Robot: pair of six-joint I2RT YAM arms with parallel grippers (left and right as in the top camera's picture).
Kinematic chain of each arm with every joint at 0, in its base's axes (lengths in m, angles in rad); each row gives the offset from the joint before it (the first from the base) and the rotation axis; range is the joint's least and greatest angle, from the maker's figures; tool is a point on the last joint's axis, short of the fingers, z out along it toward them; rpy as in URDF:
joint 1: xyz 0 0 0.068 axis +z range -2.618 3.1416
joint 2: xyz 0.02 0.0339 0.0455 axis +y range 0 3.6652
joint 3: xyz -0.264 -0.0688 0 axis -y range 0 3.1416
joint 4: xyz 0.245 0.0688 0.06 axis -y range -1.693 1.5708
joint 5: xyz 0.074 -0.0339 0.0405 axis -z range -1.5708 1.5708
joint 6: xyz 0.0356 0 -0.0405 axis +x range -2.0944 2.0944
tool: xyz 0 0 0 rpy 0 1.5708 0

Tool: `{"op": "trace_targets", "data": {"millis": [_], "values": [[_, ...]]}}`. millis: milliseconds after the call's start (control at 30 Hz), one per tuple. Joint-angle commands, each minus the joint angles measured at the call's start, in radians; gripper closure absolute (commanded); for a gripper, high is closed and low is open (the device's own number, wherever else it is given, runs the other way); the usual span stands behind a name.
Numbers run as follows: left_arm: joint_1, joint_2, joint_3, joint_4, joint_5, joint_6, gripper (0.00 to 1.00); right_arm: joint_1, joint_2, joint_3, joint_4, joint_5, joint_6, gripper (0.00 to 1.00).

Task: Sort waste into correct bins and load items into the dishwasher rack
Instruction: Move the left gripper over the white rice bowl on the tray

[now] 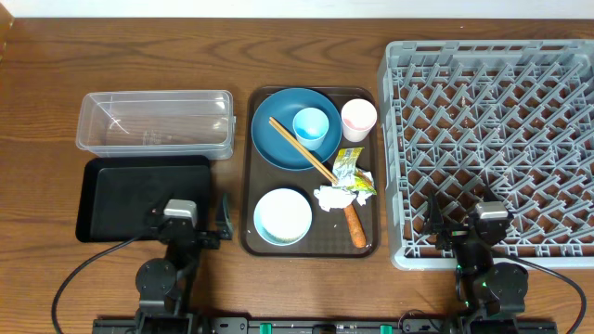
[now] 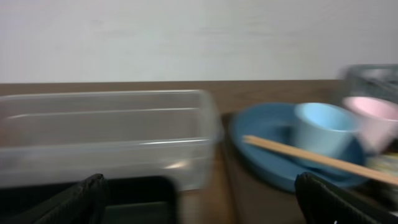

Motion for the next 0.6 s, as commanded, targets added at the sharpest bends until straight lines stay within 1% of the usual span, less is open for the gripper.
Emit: {"op": "trace_targets", "data": {"millis": [0, 133, 267, 433, 567], "values": [[-0.003, 0.001, 0.007, -0.025, 0.225, -0.095, 0.02, 0.003, -0.007, -0.001, -0.004, -0.003, -0.018, 0.01], [-0.003, 0.002, 0.086, -0.069, 0.237, -0.214, 0.02, 0.003, -0.007, -0.001, -0.004, -0.003, -0.018, 0.01], [-0.003, 0.008, 0.227, -0.118, 0.291, -0.266, 0.02, 0.003, -0.007, -0.001, -0.004, -0.004, -0.018, 0.01], [-0.003, 0.063, 0.484, -0.246, 0.309, -0.265, 0.02, 0.003, -0.007, -0.001, -0.004, -0.003, -0.018, 0.01], [-0.003, 0.182, 0.711, -0.356, 0.309, -0.265, 0.02, 0.003, -0.007, -0.001, -0.004, -0.004, -0.018, 0.01]]}}
